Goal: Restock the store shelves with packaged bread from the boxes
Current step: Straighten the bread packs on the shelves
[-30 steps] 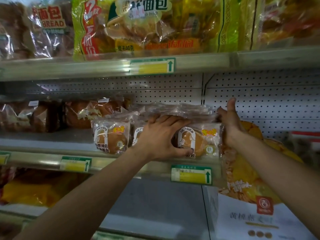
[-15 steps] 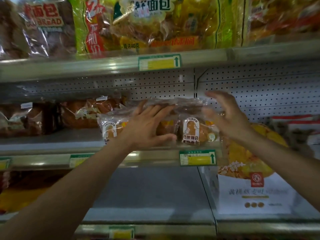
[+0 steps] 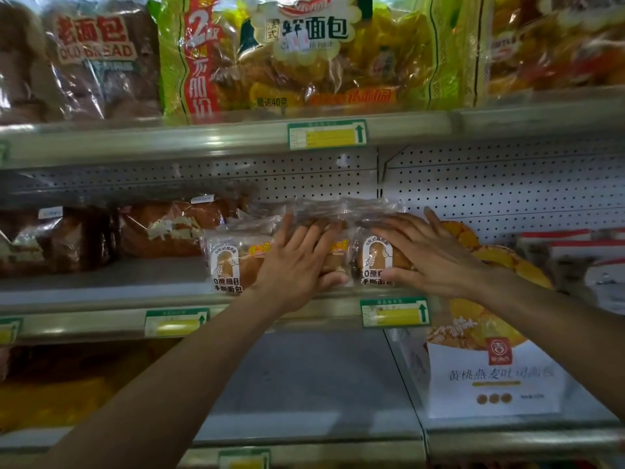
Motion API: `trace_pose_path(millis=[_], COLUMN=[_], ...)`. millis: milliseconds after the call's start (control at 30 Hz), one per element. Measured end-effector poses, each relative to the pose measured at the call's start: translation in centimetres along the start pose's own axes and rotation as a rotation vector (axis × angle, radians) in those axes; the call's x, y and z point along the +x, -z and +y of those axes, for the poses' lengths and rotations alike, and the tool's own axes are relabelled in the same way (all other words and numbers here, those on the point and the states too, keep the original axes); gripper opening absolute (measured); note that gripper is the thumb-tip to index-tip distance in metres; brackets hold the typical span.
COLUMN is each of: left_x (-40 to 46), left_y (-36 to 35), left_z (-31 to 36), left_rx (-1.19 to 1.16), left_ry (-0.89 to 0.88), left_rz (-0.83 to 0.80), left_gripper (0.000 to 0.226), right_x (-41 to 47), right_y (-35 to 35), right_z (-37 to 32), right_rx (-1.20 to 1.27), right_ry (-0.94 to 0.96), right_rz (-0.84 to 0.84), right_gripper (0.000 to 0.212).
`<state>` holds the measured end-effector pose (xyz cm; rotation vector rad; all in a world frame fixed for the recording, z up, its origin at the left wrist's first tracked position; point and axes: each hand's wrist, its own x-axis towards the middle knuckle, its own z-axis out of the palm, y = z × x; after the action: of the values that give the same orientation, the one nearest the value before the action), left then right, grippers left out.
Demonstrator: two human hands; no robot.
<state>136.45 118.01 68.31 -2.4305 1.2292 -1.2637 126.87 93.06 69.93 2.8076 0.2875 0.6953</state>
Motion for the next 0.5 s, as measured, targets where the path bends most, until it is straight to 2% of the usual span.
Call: trace_pose_path(millis=[233, 367, 500], left_x=[-0.6, -1.3, -3.6], left_y=[0.4, 1.0, 1.6], left_z=[-0.5, -0.9, -4.1], left_rx=[0.030, -0.004, -0.020], left_ry=[0.016, 0.038, 0.068], left_rz=[-0.013, 0.013, 0.035], left_gripper=[0.084, 0.086, 0.088], right_x=[0.1, 0.3, 1.4], right_y=[0.1, 0.6, 1.3], right_z=[-0.6, -1.9, -4.3], right_rx=[-0.050, -0.082, -0.082], right_ry=[-0.066, -0.089, -0.011], right_rz=[-0.038, 0.091, 0.188], right_gripper=[0.093, 0.090, 0.083])
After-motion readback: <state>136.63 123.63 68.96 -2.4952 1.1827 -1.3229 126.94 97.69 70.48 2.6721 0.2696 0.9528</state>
